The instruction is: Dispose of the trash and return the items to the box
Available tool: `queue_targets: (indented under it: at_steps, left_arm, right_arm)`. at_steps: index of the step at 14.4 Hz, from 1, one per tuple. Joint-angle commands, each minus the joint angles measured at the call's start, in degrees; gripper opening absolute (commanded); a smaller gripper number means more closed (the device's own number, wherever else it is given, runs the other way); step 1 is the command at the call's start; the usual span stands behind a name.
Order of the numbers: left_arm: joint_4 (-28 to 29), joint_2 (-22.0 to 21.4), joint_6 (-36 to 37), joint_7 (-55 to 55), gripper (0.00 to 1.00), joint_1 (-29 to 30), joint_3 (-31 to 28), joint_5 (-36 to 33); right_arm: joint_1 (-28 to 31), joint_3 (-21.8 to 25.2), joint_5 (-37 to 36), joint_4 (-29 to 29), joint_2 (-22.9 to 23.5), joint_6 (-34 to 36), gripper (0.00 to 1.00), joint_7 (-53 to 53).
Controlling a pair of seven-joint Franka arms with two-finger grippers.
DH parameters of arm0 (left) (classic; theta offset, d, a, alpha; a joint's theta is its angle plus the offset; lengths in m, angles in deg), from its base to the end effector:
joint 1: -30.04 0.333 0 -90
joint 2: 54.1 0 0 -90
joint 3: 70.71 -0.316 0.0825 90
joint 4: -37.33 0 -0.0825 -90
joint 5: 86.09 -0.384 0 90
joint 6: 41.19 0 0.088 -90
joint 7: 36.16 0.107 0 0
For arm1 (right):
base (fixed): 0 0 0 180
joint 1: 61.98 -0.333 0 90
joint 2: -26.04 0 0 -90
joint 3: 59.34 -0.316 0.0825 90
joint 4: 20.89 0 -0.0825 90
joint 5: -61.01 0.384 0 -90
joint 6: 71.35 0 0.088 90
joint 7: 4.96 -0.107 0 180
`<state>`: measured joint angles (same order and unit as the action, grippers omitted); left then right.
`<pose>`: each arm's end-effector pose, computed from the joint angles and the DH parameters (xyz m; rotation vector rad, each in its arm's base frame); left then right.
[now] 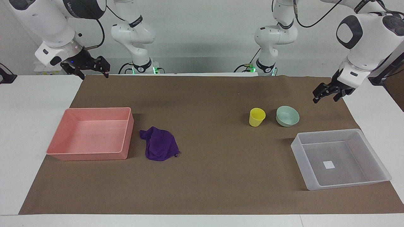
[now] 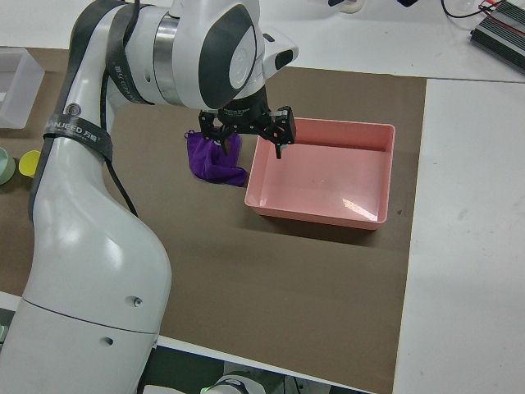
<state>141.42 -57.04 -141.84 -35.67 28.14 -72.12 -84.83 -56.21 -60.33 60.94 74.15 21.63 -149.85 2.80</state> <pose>0.5459 -0.0064 0.5518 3.1186 -0.0202 -0.0136 0.5047 -0.0420 0.6096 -3.1027 -0.0802 0.3283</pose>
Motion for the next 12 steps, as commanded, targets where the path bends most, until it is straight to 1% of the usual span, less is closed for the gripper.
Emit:
queue_targets:
  at_steps: [1, 7, 9, 12]
  left_arm:
    - [-0.82, -0.05, 0.99, 0.21, 1.0, -0.03, -0.09, -0.73]
    - [-0.82, -0.05, 0.99, 0.21, 1.0, -0.03, 0.0, -0.73]
    - [-0.82, -0.05, 0.99, 0.21, 1.0, -0.03, 0.0, -0.73]
    - [-0.82, -0.05, 0.99, 0.12, 1.0, -0.03, 0.0, -0.73]
  right_arm:
    - [0.46, -0.34, 0.07, 0.59, -0.43, -0.17, 1.0, 0.68]
    - [0.64, -0.42, -0.02, 0.59, -1.04, -0.17, 1.0, 1.02]
    - [0.81, -0.34, -0.02, 0.94, -2.36, 0.18, 1.0, 0.68]
    - [0.38, -0.51, 0.07, 1.03, -2.45, 0.01, 1.0, 0.59]
